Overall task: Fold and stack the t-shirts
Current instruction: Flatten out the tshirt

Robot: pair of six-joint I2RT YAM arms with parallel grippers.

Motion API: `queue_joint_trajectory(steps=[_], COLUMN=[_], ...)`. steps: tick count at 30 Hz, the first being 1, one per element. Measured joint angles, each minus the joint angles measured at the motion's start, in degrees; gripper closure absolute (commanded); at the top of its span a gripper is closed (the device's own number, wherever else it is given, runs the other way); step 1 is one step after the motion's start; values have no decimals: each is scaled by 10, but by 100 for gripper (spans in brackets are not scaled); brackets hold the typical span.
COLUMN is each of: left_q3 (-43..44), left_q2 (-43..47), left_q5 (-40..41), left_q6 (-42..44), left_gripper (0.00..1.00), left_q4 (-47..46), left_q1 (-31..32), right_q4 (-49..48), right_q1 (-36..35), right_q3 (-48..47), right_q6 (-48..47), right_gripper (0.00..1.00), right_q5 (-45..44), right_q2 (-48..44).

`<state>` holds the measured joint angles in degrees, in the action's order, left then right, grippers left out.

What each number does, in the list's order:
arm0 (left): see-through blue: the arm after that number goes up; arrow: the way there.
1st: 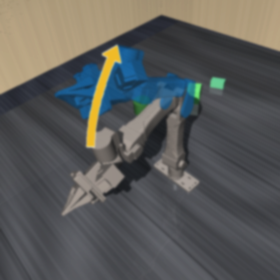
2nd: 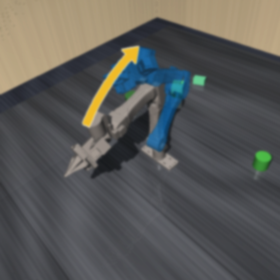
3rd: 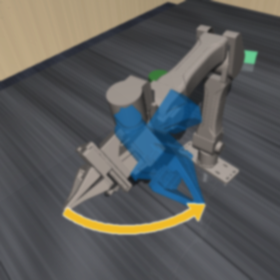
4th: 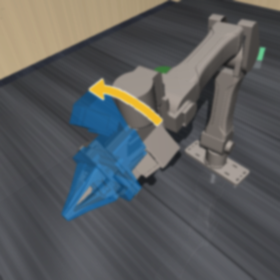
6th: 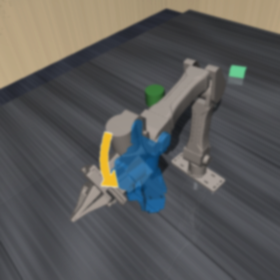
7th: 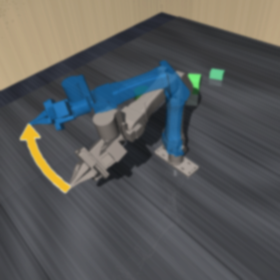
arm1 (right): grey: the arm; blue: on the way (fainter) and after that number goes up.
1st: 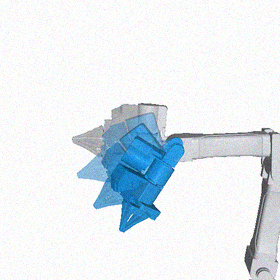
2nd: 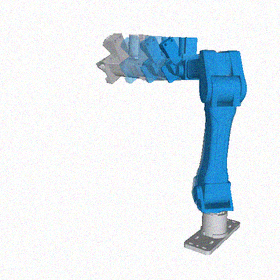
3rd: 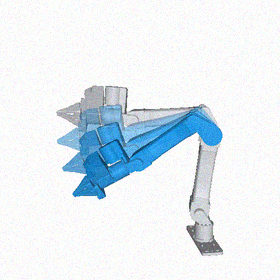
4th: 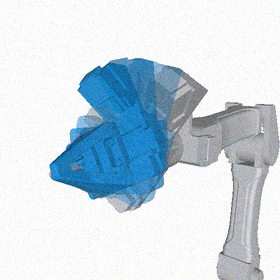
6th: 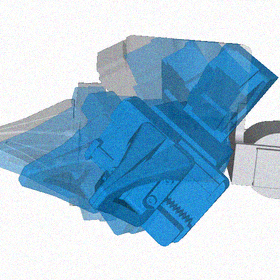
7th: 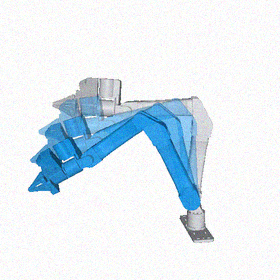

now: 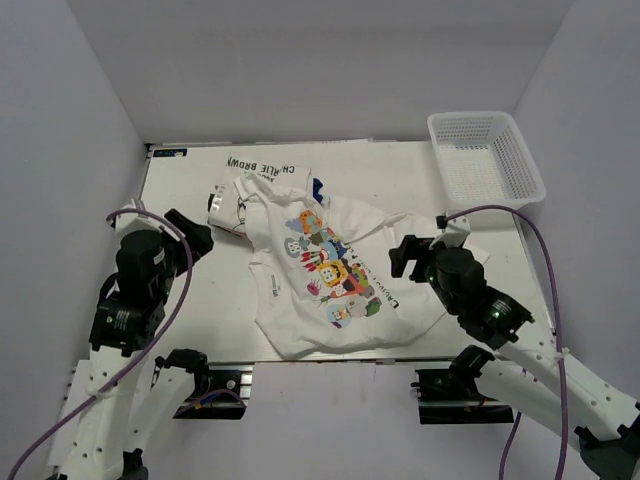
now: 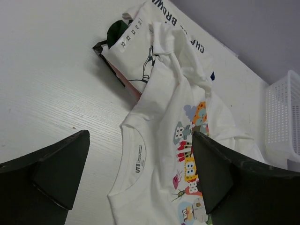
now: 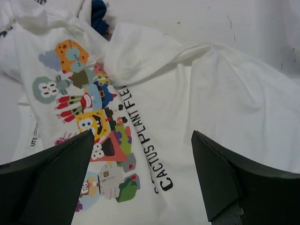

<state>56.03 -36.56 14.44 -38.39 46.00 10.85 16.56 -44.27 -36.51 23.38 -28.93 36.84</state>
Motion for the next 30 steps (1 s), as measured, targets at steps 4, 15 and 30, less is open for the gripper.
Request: queue_joint_trajectory(steps=[4, 15, 30], left_q3=[-2, -32, -57], left_q2=[35, -1, -112], left_q5=[14, 12, -40], left_q6=[2, 5, 8], left_gripper=[0, 0, 0], left_q4=[7, -3, -59], left_q1=[0, 0, -2], right_q4=[5, -47, -177], right_q1=[0, 0, 0], right_q3=[-4, -25, -269], right_q6=[0, -43, -51], right_gripper=[10, 10, 10], right_q5=[5, 75, 198], right_q2=[37, 144, 670])
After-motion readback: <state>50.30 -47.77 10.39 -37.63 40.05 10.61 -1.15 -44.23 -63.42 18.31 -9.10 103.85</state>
